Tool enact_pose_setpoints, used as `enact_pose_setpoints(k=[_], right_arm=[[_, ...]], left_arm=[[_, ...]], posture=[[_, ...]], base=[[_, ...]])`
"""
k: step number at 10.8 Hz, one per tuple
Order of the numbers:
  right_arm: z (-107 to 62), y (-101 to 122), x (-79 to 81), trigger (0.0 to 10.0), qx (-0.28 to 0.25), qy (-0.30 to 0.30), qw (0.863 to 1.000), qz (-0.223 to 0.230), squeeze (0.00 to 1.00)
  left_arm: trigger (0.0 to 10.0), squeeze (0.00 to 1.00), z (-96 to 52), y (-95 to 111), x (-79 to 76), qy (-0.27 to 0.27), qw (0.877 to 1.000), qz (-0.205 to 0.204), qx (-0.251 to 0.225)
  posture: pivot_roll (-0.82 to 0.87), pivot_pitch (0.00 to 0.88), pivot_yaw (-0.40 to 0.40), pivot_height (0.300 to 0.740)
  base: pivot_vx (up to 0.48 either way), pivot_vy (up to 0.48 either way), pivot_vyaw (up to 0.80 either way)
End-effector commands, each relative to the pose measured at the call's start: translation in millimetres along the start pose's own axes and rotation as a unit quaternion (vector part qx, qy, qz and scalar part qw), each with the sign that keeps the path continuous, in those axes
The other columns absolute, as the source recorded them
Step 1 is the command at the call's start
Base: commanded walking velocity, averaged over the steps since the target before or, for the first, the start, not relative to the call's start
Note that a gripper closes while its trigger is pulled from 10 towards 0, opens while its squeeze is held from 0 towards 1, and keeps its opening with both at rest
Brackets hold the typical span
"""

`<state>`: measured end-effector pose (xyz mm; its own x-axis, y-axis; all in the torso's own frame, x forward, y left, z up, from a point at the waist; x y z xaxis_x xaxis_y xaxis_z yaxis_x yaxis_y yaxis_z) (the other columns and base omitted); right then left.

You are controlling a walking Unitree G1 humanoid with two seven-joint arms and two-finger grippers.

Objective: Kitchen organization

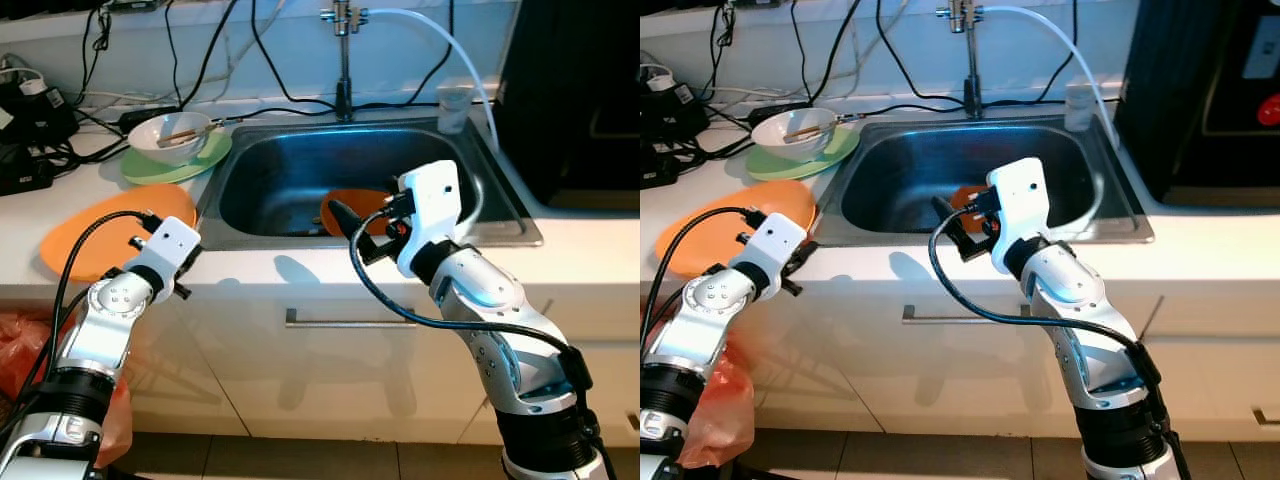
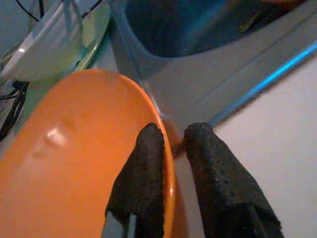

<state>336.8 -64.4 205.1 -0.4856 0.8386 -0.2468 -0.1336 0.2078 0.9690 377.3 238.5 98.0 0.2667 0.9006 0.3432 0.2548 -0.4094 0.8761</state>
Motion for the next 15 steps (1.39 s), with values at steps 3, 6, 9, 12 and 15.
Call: enact_pose_setpoints(k=[3, 6, 9, 12, 15], right_arm=[[-2.1, -1, 2.1, 10.0, 0.005, 0.002, 1.000, 0.000, 0.44], [-2.6, -2, 2.3, 10.0, 0.005, 0.000, 1.000, 0.001, 0.44], [-2.9, -3, 2.2, 10.0, 0.006, -0.002, 1.000, 0.002, 0.44], [-3.0, -3, 0.9, 10.0, 0.007, -0.003, 1.000, 0.001, 0.44], [-2.9, -2, -0.2, 10.0, 0.006, -0.006, 1.000, 0.002, 0.44]], left_arm=[[10.0, 0.00, 5.1, 0, -11.0, -0.010, 1.000, -0.013, 0.000], [10.0, 0.00, 10.6, 29, -15.3, -0.014, 0.997, -0.056, -0.046], [10.0, 0.00, 10.1, 21, -10.4, -0.006, 0.998, -0.056, -0.030], [10.0, 0.00, 9.9, 25, -11.8, -0.004, 0.997, -0.058, -0.045], [10.0, 0.00, 11.5, 30, -14.0, -0.008, 0.997, -0.058, -0.054]], posture=[[-0.04, 0.000, 0.114, 0.740], [-0.04, 0.000, 0.121, 0.740], [-0.04, 0.000, 0.122, 0.740], [-0.04, 0.000, 0.120, 0.740], [-0.05, 0.000, 0.124, 0.740]], base=[[0.000, 0.000, 0.00], [0.360, 0.179, 0.00], [0.347, 0.331, 0.00], [0.104, 0.123, 0.00], [0.000, 0.000, 0.00]])
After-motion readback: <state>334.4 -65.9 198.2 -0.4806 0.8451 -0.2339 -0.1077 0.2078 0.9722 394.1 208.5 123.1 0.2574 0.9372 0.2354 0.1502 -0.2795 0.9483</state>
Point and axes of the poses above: a point about 5 cm out from each wrist's last joint towards the gripper, its own z axis pointing out of the wrist towards the gripper, its own y axis along the axis of the wrist's last joint, x = y × z, the point moved 5 cm from there along z, pointing out of the wrist towards the gripper, and after that the axes turned 12 degrees about -z, right-handed, at the moved point
